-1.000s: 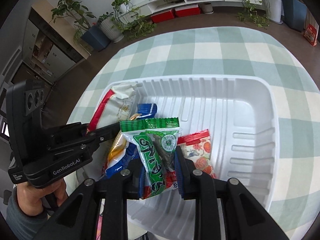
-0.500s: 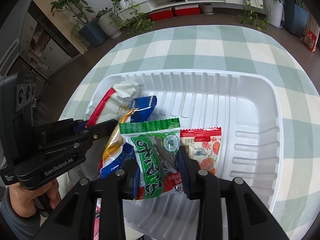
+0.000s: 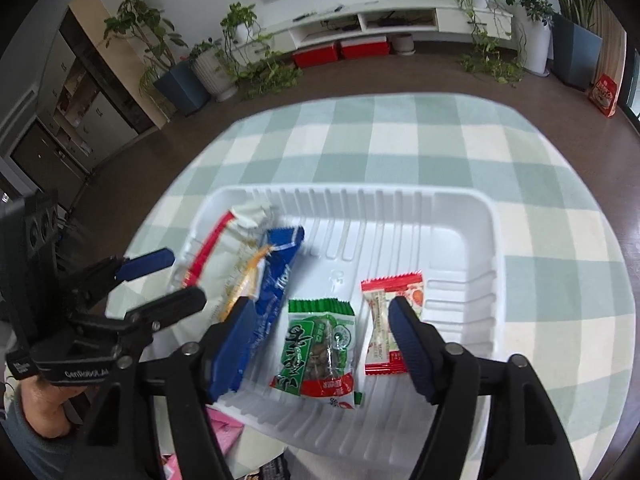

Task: Organize snacks
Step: 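Carry both packets to the white tray and release them inside, then move both tools back over the remaining snack pile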

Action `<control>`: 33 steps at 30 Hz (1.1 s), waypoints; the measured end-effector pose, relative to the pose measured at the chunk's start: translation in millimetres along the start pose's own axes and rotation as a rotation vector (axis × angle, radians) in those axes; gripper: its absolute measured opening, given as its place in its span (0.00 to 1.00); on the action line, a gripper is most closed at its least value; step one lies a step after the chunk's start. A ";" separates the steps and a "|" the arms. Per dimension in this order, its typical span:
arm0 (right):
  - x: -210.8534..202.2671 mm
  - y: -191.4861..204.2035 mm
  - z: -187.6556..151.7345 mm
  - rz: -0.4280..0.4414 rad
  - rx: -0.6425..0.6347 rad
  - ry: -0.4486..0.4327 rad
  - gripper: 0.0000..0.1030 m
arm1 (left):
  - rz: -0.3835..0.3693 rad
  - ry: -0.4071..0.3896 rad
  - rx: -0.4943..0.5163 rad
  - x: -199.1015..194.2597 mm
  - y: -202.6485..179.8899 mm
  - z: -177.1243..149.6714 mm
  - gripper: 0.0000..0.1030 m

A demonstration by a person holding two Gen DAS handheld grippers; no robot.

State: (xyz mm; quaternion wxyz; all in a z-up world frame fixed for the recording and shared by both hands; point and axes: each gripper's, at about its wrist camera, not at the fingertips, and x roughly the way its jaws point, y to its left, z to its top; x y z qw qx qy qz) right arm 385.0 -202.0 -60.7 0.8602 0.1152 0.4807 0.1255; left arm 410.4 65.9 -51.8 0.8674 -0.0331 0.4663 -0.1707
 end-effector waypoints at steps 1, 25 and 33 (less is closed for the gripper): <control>-9.6 -1.0 1.0 0.017 0.010 -0.015 0.77 | 0.002 -0.021 0.005 -9.6 -1.2 -2.5 1.00; -153.6 -5.6 -247.5 0.168 0.189 -0.185 0.83 | -0.063 -0.065 0.294 -142.0 -89.9 -219.7 1.00; -138.2 7.1 -261.2 0.181 0.160 -0.136 0.72 | -0.089 0.104 0.549 -94.3 -101.7 -211.6 0.51</control>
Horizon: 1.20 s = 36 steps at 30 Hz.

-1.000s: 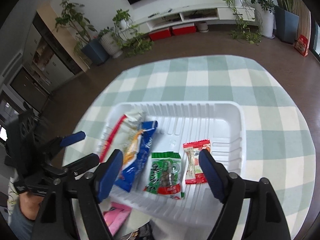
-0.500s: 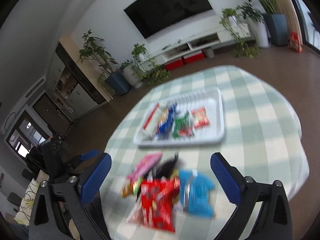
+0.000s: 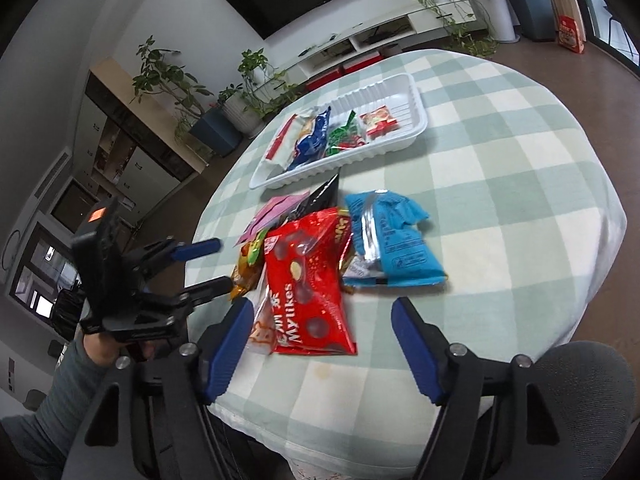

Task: Organize snacks
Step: 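Move both tools back over the remaining snack pile, then grasp the orange snack stick with the left gripper while the right grasps the red Mylikes bag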

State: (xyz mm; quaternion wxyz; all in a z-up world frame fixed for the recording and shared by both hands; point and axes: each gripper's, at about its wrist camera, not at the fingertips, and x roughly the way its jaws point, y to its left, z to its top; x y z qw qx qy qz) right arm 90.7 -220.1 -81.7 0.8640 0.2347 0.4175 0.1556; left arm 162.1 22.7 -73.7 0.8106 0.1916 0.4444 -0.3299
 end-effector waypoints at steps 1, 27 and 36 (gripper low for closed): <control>0.8 1.1 -0.1 0.005 -0.002 0.004 0.72 | -0.002 0.022 0.007 6.0 3.5 0.0 0.51; 28.4 13.3 -7.9 -0.028 -0.056 0.086 0.68 | -0.054 0.070 -0.041 19.7 10.7 -9.6 0.16; 54.9 24.5 -2.0 -0.067 -0.083 0.123 0.67 | -0.092 0.007 -0.268 -8.4 8.5 -36.5 0.16</control>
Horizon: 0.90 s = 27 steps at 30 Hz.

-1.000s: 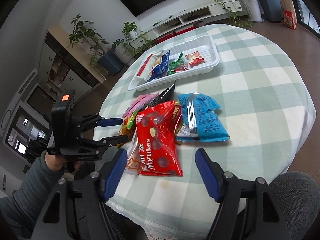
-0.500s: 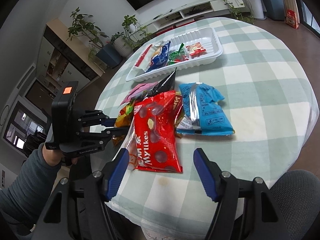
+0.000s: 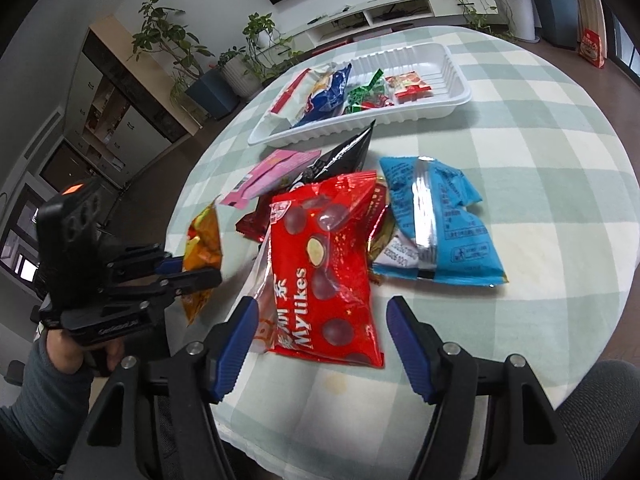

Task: Organize snacks
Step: 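Grasp the orange snack stick with the left gripper while the right grasps the red Mylikes bag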

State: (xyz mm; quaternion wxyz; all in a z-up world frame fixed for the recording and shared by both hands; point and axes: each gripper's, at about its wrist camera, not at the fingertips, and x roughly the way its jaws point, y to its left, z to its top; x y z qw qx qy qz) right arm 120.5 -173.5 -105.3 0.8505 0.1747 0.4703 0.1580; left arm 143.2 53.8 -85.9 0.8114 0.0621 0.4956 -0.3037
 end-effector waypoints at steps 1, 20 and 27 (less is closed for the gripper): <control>3.4 1.9 0.7 -0.006 -0.002 0.008 0.67 | -0.003 -0.003 -0.019 -0.9 -0.4 -3.1 0.16; 23.5 -2.2 -1.5 0.003 -0.010 0.057 0.36 | -0.062 -0.059 -0.186 2.8 4.0 -24.0 0.16; 3.7 -4.0 -10.9 0.056 0.017 0.042 0.34 | -0.093 -0.085 -0.226 0.1 3.9 -26.9 0.16</control>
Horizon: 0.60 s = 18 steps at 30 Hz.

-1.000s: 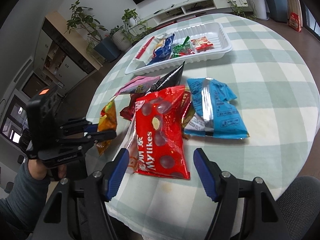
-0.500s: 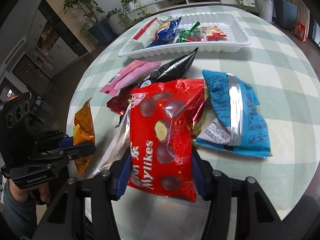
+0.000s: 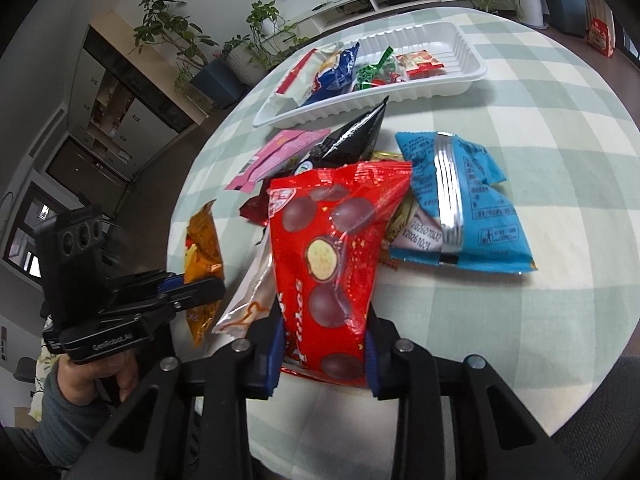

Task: Organize snacks
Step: 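Grasp the orange snack stick with the left gripper while the right grasps the red Mylikes bag, then carry both snacks over the white tray and open both grippers to drop them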

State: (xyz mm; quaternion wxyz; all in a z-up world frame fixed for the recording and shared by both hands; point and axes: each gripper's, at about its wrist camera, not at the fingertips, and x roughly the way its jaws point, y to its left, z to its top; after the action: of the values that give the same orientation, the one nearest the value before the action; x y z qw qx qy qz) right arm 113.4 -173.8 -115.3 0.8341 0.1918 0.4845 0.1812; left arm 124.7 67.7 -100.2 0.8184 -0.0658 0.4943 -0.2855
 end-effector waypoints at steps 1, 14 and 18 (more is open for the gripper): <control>-2.9 0.8 -1.9 0.007 0.003 -0.002 0.34 | -0.005 -0.002 -0.003 -0.3 -0.8 -0.4 0.16; -19.6 3.2 -10.0 0.090 0.021 0.011 0.34 | -0.061 -0.034 -0.037 -9.9 -9.3 5.3 0.16; -30.5 -1.6 -4.5 0.120 0.044 -0.008 0.34 | -0.083 -0.062 -0.063 -18.5 -3.2 18.7 0.16</control>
State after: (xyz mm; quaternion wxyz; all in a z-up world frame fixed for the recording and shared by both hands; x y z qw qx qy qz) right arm 95.4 -189.5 -95.6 0.8192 0.2394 0.4725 0.2197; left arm 132.8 71.7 -75.3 0.8185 -0.1206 0.4741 -0.3012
